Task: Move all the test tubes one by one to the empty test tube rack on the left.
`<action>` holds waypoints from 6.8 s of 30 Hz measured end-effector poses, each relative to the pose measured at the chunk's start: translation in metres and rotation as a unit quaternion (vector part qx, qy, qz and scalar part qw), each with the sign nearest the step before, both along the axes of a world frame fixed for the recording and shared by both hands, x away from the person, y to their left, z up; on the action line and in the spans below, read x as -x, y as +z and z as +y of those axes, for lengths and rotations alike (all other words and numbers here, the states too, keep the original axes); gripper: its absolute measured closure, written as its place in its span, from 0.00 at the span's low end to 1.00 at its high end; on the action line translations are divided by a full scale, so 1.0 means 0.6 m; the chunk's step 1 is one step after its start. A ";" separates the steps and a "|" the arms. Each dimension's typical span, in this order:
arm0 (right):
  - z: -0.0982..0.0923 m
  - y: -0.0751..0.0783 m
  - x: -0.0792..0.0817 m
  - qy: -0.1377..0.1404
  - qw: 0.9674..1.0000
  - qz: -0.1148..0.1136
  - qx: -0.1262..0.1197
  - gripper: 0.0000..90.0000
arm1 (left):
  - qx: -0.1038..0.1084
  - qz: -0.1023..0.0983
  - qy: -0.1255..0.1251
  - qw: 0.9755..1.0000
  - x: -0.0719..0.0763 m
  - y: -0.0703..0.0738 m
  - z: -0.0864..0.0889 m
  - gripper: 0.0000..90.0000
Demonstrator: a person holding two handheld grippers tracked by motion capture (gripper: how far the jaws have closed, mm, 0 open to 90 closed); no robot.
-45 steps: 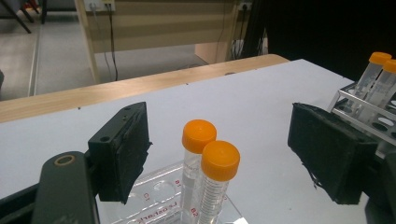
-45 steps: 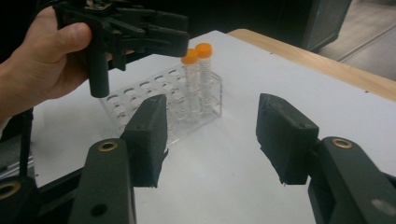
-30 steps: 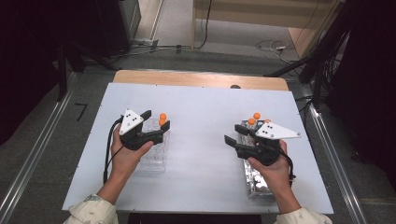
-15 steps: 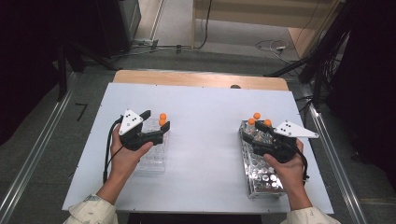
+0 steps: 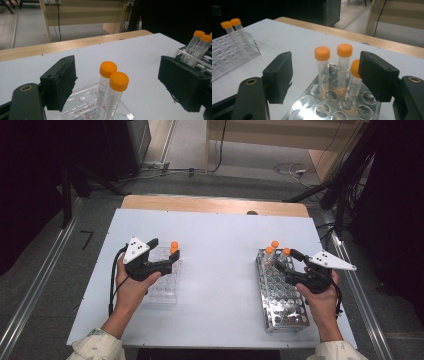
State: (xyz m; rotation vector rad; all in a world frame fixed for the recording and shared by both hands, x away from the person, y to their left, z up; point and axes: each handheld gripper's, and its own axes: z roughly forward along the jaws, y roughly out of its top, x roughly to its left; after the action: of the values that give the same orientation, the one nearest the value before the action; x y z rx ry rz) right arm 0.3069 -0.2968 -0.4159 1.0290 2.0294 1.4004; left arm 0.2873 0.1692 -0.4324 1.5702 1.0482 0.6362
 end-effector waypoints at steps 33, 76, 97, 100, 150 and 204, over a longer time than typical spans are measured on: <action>-0.037 -0.073 -0.062 -0.002 1.000 0.010 0.002 0.58 | 0.005 -0.003 0.002 1.000 0.000 -0.002 0.000 0.17; -0.030 -0.069 -0.064 -0.006 1.000 0.000 0.004 0.80 | 0.007 -0.008 -0.009 1.000 0.003 0.000 -0.005 0.17; -0.016 -0.025 -0.047 -0.023 0.999 -0.023 0.033 0.80 | 0.010 -0.008 -0.010 1.000 0.003 0.002 -0.005 0.17; -0.017 -0.019 -0.043 -0.025 0.999 -0.025 0.036 0.80 | 0.010 -0.009 -0.010 1.000 0.004 0.002 -0.004 0.17; 0.073 0.026 0.027 0.070 0.997 -0.015 0.013 0.80 | 0.017 -0.014 -0.022 1.000 0.012 0.013 -0.011 0.17; 0.270 -0.015 0.032 0.202 0.977 0.025 0.058 0.80 | 0.002 -0.007 -0.126 0.992 0.040 0.013 -0.091 0.09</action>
State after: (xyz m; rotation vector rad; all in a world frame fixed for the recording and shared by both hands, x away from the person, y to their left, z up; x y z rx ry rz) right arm 0.2875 -0.1347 -0.4247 0.6287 2.4224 1.4354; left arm 0.2636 0.1144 -0.4248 1.6584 0.8227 0.4697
